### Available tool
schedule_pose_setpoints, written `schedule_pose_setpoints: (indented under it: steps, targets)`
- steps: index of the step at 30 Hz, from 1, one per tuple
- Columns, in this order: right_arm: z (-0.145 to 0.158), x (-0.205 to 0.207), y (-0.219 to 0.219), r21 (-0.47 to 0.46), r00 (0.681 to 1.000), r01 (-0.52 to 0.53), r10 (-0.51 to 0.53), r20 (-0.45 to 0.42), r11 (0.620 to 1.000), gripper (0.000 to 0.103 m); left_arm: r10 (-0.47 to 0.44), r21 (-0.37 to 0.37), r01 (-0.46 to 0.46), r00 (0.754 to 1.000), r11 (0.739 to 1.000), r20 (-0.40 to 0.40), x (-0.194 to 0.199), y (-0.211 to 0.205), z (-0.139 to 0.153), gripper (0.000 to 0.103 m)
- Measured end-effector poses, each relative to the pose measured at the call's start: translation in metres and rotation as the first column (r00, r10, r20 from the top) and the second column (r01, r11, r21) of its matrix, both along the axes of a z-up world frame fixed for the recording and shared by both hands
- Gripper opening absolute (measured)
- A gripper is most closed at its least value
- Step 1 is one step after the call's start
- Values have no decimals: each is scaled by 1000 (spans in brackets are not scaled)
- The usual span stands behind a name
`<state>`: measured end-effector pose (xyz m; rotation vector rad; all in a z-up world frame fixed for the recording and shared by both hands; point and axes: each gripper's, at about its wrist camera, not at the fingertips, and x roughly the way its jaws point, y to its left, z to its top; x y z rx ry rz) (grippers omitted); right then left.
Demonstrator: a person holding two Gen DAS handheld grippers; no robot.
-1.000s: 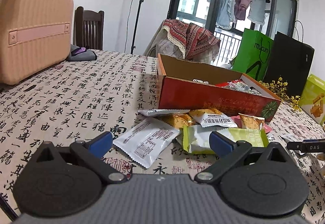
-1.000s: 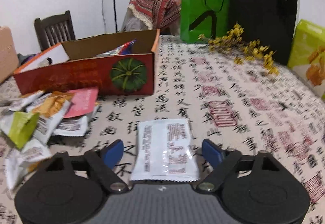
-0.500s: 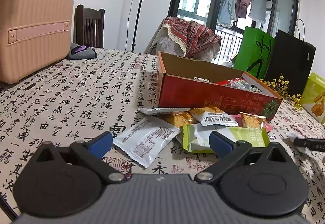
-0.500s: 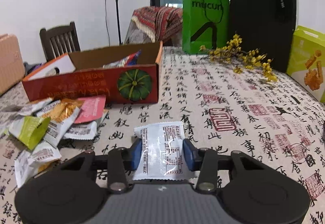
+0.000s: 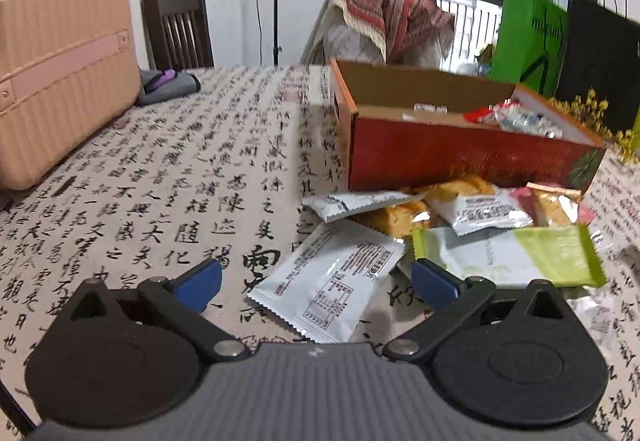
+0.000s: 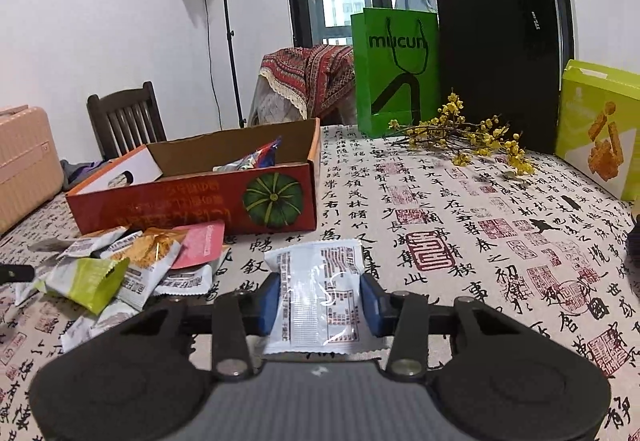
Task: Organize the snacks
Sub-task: 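Hold the white sachet in the right gripper while the left gripper grasps another sachet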
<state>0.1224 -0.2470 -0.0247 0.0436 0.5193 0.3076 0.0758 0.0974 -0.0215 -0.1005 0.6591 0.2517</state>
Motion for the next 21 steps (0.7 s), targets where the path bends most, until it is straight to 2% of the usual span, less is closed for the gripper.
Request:
schedule_pose_setpoints:
  steps: [5, 12, 21]
  targets:
    - [-1, -1, -3, 6, 1000, 7, -7, -3, 1000, 41, -12, 17, 13, 999, 1000, -32, 14, 0, -7, 103]
    - [-1, -1, 0, 10, 1000, -5, 5, -3, 1000, 41, -7, -36, 5, 999, 999, -51, 26, 10, -14, 103]
    - [-2, -1, 1, 15, 1000, -15, 16, -10, 1000, 42, -5, -3, 5, 998, 1000, -67, 28, 7, -16, 103]
